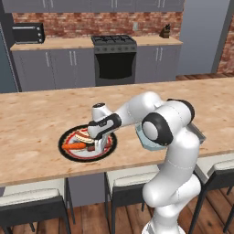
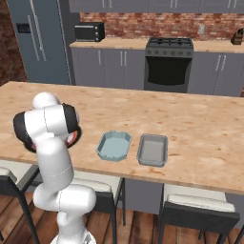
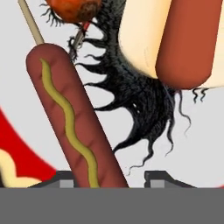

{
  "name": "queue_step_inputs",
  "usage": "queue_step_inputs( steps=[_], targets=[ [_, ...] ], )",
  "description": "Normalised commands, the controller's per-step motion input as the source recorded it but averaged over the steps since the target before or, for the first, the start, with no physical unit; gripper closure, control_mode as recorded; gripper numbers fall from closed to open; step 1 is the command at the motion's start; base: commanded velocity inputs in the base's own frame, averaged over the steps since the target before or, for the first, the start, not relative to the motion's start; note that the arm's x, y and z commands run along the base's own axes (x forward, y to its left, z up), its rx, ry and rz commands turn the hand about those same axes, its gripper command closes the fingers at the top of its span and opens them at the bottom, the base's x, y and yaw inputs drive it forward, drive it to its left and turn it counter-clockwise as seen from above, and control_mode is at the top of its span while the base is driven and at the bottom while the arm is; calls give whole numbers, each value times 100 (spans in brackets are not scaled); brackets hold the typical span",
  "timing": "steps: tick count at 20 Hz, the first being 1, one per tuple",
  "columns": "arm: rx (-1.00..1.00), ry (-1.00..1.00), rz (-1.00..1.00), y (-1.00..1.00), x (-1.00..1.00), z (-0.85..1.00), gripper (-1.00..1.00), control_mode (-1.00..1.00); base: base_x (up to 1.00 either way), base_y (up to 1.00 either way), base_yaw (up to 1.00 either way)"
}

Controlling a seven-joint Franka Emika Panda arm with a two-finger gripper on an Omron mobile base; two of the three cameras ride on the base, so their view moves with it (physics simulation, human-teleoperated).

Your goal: Place one cooked food and one vegetable from the large plate to each tupperware container.

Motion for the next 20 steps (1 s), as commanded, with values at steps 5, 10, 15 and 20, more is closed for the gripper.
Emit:
queue_step_inputs(
  steps=[5,10,15,20],
  targets=[
    [0,8,0,0,4,3,100,-100,0,0,0],
    [0,8,0,-26,-15,28,100,-100,0,0,0],
    [4,7,2,-61,-44,43,100,-100,0,0,0],
    [2,1,-4,-64,-36,29,100,-100,0,0,0]
  ],
)
